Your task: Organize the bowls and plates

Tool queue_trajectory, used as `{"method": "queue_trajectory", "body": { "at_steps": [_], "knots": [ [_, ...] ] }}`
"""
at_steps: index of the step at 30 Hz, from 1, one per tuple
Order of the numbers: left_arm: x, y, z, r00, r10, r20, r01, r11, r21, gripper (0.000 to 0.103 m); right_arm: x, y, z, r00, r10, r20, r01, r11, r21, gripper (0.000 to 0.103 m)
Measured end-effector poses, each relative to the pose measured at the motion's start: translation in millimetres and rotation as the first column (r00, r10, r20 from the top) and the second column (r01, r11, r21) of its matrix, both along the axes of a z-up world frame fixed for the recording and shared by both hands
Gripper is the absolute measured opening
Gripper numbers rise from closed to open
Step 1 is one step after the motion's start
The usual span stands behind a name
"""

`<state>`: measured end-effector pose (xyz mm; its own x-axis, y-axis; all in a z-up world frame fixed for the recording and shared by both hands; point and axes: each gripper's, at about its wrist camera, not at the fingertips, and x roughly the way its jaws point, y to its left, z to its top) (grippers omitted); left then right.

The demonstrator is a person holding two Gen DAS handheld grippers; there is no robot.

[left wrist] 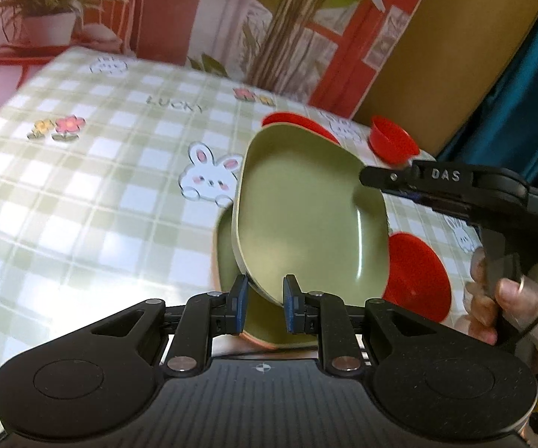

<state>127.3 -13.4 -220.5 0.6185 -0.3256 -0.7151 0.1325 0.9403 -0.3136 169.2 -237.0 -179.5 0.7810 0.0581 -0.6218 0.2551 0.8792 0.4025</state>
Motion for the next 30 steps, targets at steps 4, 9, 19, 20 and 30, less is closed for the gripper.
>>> {"method": "queue_trajectory", "body": {
  "at_steps": [4, 9, 19, 20, 30],
  "knots": [
    [-1.9, -3.1, -9.0, 0.999, -0.027, -0.037, 0.026, 1.0, -0.013, 0.021, -0.5, -1.1, -4.6, 1.0, 0.0, -0.011, 0.0, 1.0, -0.007, 0.015],
    [-4.7, -4.8, -15.2, 0.997, -0.035, -0.063, 0.034, 0.999, -0.025, 0.021, 3.0, 3.6, -7.6, 1.0, 0.017, -0.02, -0.018, 0.999, -0.032, 0.015],
    [0.1, -1.9, -21.7, 0.994, -0.014, -0.109, 0.007, 0.998, -0.064, 0.021, 9.4, 10.8, -13.0, 0.999, 0.031, -0.039, -0.033, 0.998, -0.062, 0.015],
    [1.0, -1.9, -22.5, 0.994, -0.012, -0.111, 0.005, 0.998, -0.065, 0.021, 9.9, 11.5, -13.7, 0.999, 0.031, -0.041, -0.034, 0.997, -0.064, 0.015],
    [0.4, 1.5, -25.5, 0.992, -0.003, -0.124, -0.006, 0.997, -0.078, 0.022, 13.6, 24.6, -20.6, 0.997, 0.039, -0.072, -0.05, 0.987, -0.15, 0.015]
  ]
}}
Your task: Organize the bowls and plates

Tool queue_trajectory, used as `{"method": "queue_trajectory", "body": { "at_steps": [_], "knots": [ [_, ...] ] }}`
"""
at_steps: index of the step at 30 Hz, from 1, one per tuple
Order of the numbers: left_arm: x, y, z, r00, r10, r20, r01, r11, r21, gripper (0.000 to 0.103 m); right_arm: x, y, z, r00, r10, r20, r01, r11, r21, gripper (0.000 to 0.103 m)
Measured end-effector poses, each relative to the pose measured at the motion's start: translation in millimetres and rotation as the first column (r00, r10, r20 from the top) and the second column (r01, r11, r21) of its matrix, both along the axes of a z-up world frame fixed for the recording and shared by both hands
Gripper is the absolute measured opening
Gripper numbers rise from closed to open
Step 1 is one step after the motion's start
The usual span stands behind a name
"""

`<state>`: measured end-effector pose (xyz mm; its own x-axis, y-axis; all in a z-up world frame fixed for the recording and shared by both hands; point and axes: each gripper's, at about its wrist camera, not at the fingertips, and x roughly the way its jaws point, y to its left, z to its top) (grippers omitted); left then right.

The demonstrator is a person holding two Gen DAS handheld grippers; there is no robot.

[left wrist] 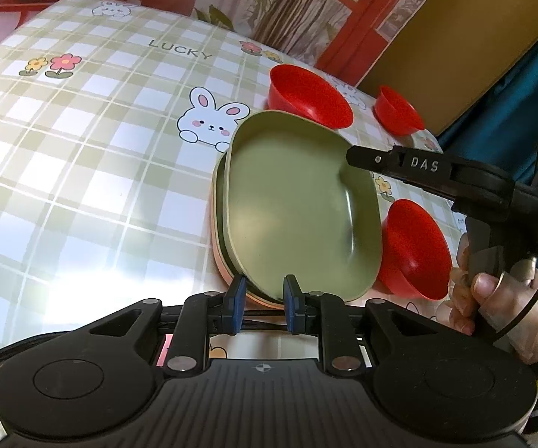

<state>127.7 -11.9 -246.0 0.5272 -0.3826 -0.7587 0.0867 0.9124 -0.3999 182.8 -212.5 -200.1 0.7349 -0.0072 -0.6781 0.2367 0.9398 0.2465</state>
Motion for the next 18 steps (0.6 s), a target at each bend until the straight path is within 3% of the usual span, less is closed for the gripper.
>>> {"method": "queue_trajectory", "body": {
  "at_steps": [7, 13, 18],
  "knots": [
    [1.7, -1.2, 0.9, 1.0, -0.011, 0.008, 0.01, 1.0, 0.01, 0.034, -4.7, 14.7, -1.5, 1.0, 0.021, 0.009, -0.02, 0.997, -0.07, 0.021],
    [1.5, 11.6, 18.8, 0.994, 0.029, 0.104, -0.03, 0.999, 0.01, 0.036, -20.3, 22.1, 5.2, 0.998, 0.026, 0.055, -0.019, 0.992, -0.125, 0.022],
    [23.7, 14.4, 30.0, 0.978, 0.066, 0.199, -0.081, 0.994, 0.068, 0.035, -26.2, 22.9, 0.2, 0.998, 0.013, 0.059, -0.005, 0.989, -0.144, 0.022]
  ]
}}
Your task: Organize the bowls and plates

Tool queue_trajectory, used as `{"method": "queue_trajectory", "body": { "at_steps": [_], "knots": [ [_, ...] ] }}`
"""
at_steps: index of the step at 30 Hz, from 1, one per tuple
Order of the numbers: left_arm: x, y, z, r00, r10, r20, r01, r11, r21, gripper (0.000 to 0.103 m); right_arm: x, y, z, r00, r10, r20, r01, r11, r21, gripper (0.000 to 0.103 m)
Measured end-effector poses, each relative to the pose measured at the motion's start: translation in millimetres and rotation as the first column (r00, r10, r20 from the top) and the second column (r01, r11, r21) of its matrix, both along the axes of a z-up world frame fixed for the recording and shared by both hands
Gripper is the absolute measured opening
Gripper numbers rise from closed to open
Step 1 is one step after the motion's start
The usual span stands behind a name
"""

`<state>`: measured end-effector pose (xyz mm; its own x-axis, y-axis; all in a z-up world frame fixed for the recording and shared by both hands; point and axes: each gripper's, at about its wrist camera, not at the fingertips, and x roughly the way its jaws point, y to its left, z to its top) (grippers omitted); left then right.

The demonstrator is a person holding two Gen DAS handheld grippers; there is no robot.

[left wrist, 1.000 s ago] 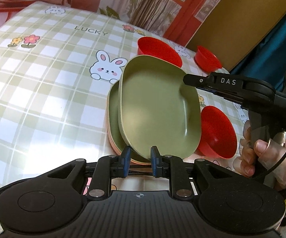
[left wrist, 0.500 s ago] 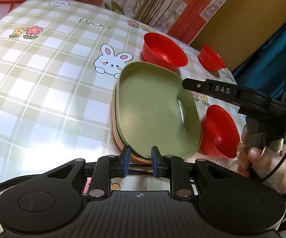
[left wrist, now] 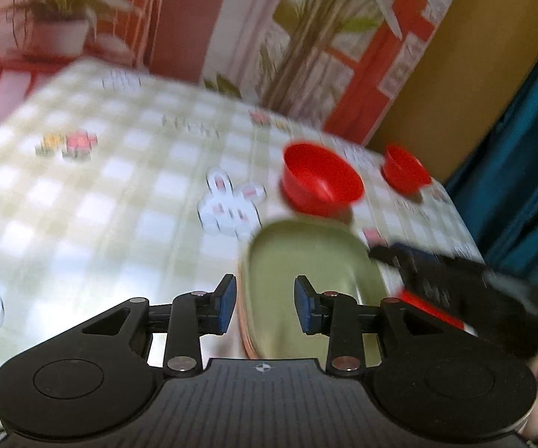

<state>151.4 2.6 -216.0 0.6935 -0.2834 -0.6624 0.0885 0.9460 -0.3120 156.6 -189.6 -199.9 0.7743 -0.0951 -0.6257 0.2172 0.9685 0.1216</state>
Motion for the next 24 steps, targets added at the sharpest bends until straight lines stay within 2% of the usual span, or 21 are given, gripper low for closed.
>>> {"method": "queue_trajectory", "body": {
  "at_steps": [3, 9, 24],
  "knots": [
    [18.6, 0.0, -2.5, 0.999, 0.035, 0.009, -0.035, 0.999, 0.021, 0.035, -0.6, -0.1, -4.5, 1.0, -0.004, -0.013, 0.004, 1.0, 0.003, 0.022],
    [37.4, -5.4, -17.0, 0.999, 0.038, -0.024, -0.036, 0.998, 0.055, 0.035, 3.8, 3.4, -10.7, 0.999, 0.006, -0.031, -0.007, 1.0, -0.012, 0.022],
    [39.0, -1.7, -36.3, 0.998, 0.023, -0.06, -0.018, 0.996, 0.082, 0.038, 12.2, 0.0, -31.0, 0.994, -0.001, -0.11, -0.002, 0.999, -0.032, 0.022]
  ]
}}
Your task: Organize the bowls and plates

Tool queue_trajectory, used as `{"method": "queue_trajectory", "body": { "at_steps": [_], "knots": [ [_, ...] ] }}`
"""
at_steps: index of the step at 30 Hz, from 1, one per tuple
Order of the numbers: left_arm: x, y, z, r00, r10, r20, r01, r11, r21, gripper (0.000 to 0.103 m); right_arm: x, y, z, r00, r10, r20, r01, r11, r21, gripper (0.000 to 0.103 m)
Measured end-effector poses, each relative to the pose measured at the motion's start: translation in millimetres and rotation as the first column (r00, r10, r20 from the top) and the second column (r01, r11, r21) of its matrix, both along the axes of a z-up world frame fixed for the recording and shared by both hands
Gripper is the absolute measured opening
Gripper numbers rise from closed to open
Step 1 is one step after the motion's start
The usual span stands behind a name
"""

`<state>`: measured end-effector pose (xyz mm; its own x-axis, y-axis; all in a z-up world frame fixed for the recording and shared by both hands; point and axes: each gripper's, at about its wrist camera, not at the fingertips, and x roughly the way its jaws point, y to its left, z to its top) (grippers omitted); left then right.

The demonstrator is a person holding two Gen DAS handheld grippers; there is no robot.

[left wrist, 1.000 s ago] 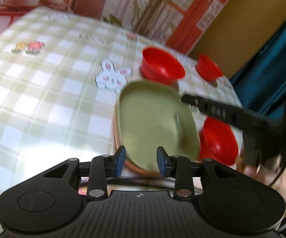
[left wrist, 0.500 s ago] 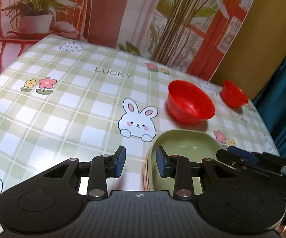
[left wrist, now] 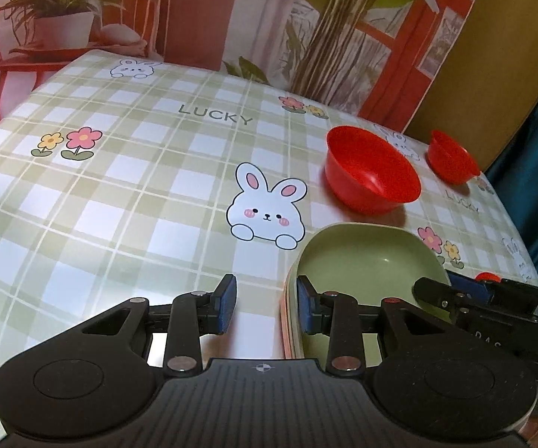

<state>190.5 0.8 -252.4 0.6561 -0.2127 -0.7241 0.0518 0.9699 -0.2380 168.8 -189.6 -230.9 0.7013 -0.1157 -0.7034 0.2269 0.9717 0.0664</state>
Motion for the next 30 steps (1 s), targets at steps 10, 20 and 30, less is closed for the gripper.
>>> {"method": "queue_trajectory", "body": {
  "at_steps": [10, 20, 30],
  "knots": [
    [1.7, -1.8, 1.2, 1.0, 0.004, 0.003, -0.004, 1.0, 0.008, 0.038, -1.6, -5.0, 4.8, 0.999, 0.01, 0.033, -0.012, 0.999, 0.052, 0.022],
    [14.2, -3.3, 50.1, 0.986, -0.05, 0.157, 0.051, 0.999, 0.0, 0.037, 5.6, -43.5, 40.9, 0.988, -0.024, 0.156, 0.008, 0.995, 0.102, 0.022],
    [75.1, -37.2, 50.8, 0.98, -0.133, 0.151, 0.125, 0.99, 0.058, 0.038, 49.3, -75.0, 32.7, 0.988, -0.061, 0.145, 0.038, 0.987, 0.157, 0.023]
  ]
}}
